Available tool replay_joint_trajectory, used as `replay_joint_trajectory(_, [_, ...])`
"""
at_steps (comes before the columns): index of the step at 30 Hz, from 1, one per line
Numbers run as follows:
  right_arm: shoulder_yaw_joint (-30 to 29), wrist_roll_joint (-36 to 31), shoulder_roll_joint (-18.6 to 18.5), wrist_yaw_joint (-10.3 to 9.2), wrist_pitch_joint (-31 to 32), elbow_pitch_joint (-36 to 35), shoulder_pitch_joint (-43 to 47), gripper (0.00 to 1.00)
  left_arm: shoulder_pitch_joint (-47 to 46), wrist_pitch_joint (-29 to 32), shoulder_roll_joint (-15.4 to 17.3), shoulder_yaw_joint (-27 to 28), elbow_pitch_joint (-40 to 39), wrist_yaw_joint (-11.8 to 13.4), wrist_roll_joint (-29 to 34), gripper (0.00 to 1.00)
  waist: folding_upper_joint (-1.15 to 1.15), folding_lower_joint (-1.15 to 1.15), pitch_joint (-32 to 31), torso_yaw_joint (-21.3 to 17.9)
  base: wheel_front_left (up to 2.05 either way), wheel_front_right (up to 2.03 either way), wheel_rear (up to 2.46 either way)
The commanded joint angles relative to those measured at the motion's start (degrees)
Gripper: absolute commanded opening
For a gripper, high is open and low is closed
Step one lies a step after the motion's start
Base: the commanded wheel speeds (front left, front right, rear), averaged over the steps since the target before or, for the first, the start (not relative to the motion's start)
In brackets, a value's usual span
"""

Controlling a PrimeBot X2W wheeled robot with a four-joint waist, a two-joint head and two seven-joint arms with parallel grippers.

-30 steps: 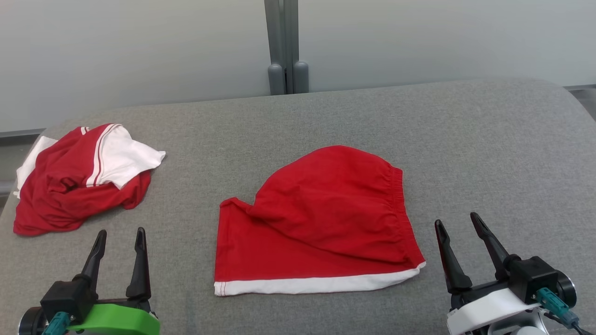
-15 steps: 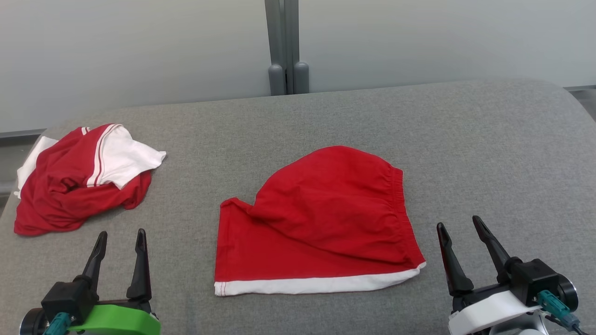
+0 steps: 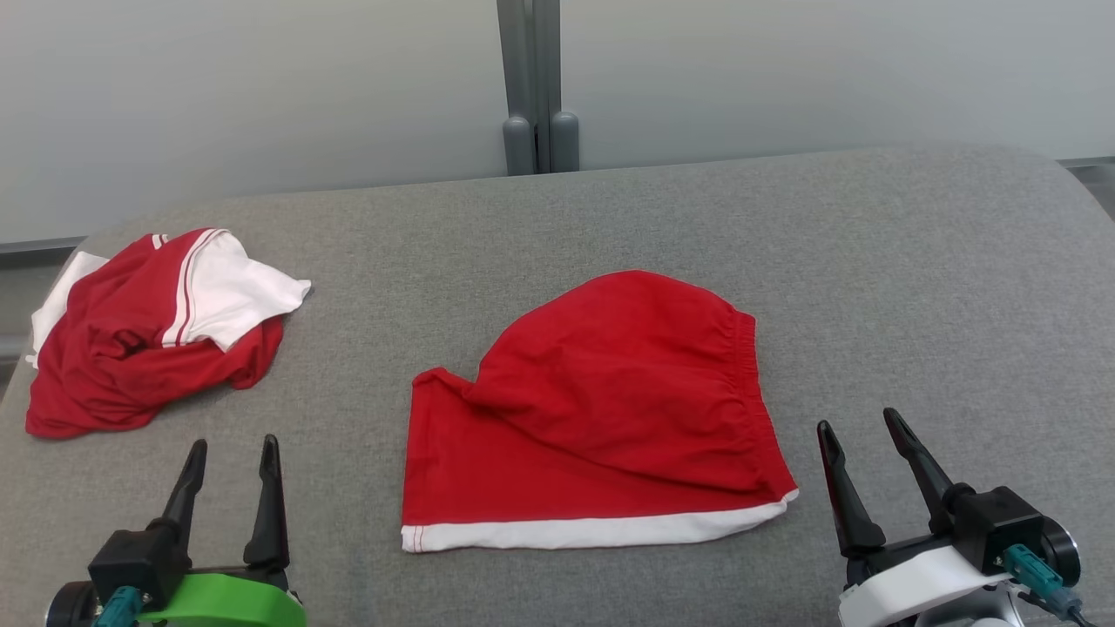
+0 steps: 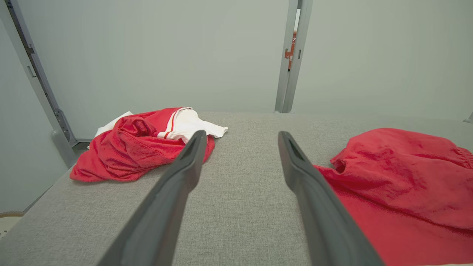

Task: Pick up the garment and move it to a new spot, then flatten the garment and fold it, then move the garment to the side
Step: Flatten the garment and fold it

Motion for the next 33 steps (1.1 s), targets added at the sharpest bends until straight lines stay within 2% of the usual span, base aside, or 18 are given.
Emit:
replay_joint_trajectory(1, [-0.2,-0.1,0.1,0.01,-0.2,0.4,0.4,1.00,0.4,0.0,0.0,-0.4,0.6,-0.2,0.0,1.00,0.00,0.00,0.1,0.0,0.00,0.00,0.00])
replay_joint_trajectory(4, [0.2,-0.1,0.0,0.01,-0.2,1.5,0.1,1.00,0.9,0.0,0.3,-1.9,2.1,-0.2,0.1,1.00,0.00,0.00,0.5,-0.2,0.00,0.00,0.00])
replay_joint_trajectory(10, [0.1,0.3,-0.3,0.01,-0.2,4.8,-1.0,1.00,0.8,0.0,0.7,-9.2,7.1,-0.2,-0.9,1.00,0.00,0.00,2.2,-0.2,0.00,0.00,0.00])
replay_joint_trajectory(18, [1.7,0.8,-0.6,0.01,-0.2,12.1,-4.9,1.00,-3.8,0.0,-0.7,-17.7,15.6,-0.2,-4.4,1.00,0.00,0.00,5.6,0.0,0.00,0.00,0.00])
replay_joint_trajectory(24, [3.8,1.2,-0.2,0.01,-0.2,18.4,-8.0,1.00,-7.6,0.0,-1.5,-20.6,22.3,-0.2,-6.0,1.00,0.00,0.00,7.5,0.4,0.00,0.00,0.00])
replay_joint_trajectory(33, [5.3,3.2,0.7,0.01,-0.2,24.7,-11.0,1.00,-10.5,0.1,-2.5,-23.2,27.6,-0.2,-8.3,1.00,0.00,0.00,9.0,1.0,0.00,0.00,0.00])
